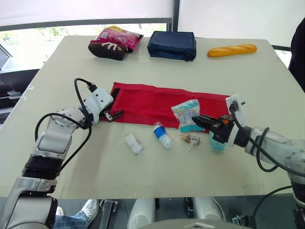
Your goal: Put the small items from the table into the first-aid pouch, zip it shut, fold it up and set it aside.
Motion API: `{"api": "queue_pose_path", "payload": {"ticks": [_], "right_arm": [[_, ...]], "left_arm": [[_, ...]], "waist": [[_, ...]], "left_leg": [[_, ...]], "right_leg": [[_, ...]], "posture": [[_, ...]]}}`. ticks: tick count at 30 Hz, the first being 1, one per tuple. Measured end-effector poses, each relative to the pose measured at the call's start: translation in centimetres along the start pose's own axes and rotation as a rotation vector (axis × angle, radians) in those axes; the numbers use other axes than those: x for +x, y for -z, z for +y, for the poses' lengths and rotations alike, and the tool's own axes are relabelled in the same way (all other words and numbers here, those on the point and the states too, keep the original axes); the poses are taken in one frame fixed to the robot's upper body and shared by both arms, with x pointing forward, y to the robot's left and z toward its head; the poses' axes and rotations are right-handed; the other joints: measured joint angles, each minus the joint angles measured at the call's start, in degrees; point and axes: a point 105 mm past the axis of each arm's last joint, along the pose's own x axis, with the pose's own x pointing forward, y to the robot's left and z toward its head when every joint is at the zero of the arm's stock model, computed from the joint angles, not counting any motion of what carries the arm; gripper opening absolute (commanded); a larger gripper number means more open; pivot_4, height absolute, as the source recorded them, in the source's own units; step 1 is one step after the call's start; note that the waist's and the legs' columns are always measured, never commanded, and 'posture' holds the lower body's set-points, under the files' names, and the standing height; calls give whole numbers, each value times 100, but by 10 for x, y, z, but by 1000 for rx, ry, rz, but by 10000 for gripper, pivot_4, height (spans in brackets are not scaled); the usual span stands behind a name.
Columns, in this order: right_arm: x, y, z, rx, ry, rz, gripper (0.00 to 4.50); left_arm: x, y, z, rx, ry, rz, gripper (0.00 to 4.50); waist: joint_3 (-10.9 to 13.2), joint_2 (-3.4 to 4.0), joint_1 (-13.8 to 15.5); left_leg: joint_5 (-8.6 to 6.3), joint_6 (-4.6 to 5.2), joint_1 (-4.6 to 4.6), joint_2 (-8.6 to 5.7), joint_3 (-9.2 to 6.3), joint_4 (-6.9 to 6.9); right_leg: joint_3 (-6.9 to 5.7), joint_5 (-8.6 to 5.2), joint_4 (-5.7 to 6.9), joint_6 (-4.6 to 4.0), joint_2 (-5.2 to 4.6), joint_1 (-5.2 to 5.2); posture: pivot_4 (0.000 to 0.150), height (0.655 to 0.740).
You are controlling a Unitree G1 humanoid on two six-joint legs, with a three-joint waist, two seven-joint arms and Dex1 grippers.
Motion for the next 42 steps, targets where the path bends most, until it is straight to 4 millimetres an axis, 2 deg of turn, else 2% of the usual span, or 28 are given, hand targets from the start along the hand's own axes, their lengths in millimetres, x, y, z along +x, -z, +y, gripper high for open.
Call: {"api": "queue_pose_path", "payload": {"ticks": [3,9,11,14,16,17,18,20,21,26,31,35,39,42], "right_arm": [[0,-1,1,-14,3,-3,0],[0,-1,1,-25,7,-8,0],[1,-2,1,-25,4,-13,0],[2,-3,3,-26,-1,-18,0],[2,-3,4,-26,-5,-21,0],[3,-3,4,-27,-8,-22,0],[3,-3,4,-26,-6,-22,0],[3,-3,4,-23,-4,-24,0],[3,-3,5,-19,-7,-25,0],[9,-6,13,9,-28,-39,0],[17,3,11,49,-8,-2,0],[25,3,9,59,8,18,0],[28,3,8,70,15,28,0],[34,5,12,79,-2,47,0]], "left_arm": [[2,5,-5,53,36,25,44631],[-3,7,-4,113,84,54,44631],[1,9,-1,86,88,51,39596],[4,11,0,71,86,55,28931],[9,12,1,66,97,49,19979],[10,13,1,64,106,53,19294],[11,16,-1,62,144,56,13224],[11,16,-5,61,197,52,3999],[10,17,-8,55,229,51,966],[5,10,-17,23,357,24,966],[5,0,-33,5,441,-7,966],[12,-14,-53,-16,506,-37,966],[17,-20,-62,-41,521,-51,966],[28,-33,-75,-66,544,-83,966]], "waist": [[0,0,0],[0,0,-14],[0,0,-11],[-1,0,-9],[-1,0,-6],[-1,-1,-6],[-1,-1,-10],[-1,0,-16],[-1,0,-22],[-2,0,-19],[-2,0,-6],[-2,0,-6],[-2,1,-7],[-4,2,13]], "left_leg": [[0,1,0,-1,-2,2],[0,1,13,-1,2,3],[0,1,13,-4,0,11],[1,1,14,-6,-1,17],[1,2,17,-9,-2,23],[2,1,18,-10,-2,25],[2,2,22,-10,0,26],[3,1,24,-11,1,27],[3,1,25,-10,2,26],[2,1,24,-8,2,27],[2,1,19,-8,1,27],[3,2,18,-11,-1,32],[3,2,19,-13,-3,33],[3,2,19,-16,-6,39]], "right_leg": [[-2,1,2,2,1,1],[3,0,22,1,3,1],[1,0,34,1,4,1],[0,0,43,1,5,1],[-1,0,55,1,5,1],[0,0,58,1,5,1],[2,0,64,1,6,1],[4,0,67,0,8,1],[5,0,68,0,9,1],[6,0,68,0,8,1],[6,0,65,0,1,1],[5,0,68,1,-1,1],[3,0,71,0,2,1],[1,0,76,0,1,3]], "posture": [[1500,7400],[1500,7400],[1500,7400],[1500,7400],[1500,7400],[1500,7400],[1500,7400],[1500,7400],[1500,7400],[1500,7400],[1500,7400],[1500,7400],[1500,7400],[1500,7400]]}}
